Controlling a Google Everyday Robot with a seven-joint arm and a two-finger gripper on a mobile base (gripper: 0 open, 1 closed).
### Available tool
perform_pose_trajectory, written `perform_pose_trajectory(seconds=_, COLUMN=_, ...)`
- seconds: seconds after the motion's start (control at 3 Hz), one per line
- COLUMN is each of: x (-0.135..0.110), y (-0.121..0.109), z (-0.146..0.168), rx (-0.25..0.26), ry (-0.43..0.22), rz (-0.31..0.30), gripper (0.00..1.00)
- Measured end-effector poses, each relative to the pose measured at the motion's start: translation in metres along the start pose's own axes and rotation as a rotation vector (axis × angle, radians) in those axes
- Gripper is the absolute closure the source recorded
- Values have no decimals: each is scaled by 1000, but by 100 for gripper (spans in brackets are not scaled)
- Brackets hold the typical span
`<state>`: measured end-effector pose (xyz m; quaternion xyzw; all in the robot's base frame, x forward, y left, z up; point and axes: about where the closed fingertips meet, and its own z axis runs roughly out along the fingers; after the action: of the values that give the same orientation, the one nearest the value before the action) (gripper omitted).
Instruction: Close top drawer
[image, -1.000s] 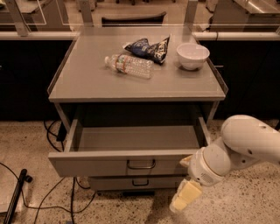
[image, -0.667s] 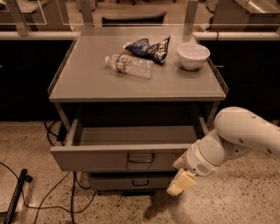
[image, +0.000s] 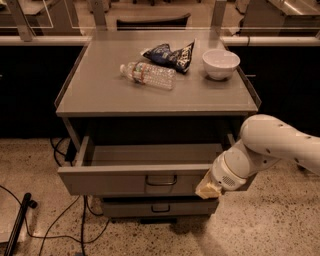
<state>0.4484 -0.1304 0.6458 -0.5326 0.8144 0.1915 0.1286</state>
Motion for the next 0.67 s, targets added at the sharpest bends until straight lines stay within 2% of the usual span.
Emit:
perform_pose_trajectory(seconds=0.33, x=-2, y=-33, z=-5, rx=67, ry=22, rz=5, gripper=100)
perform_pose_trajectory(seconds=0.67, x=-1, y=-34, z=-5, rx=70, ry=24, rz=4, gripper=82)
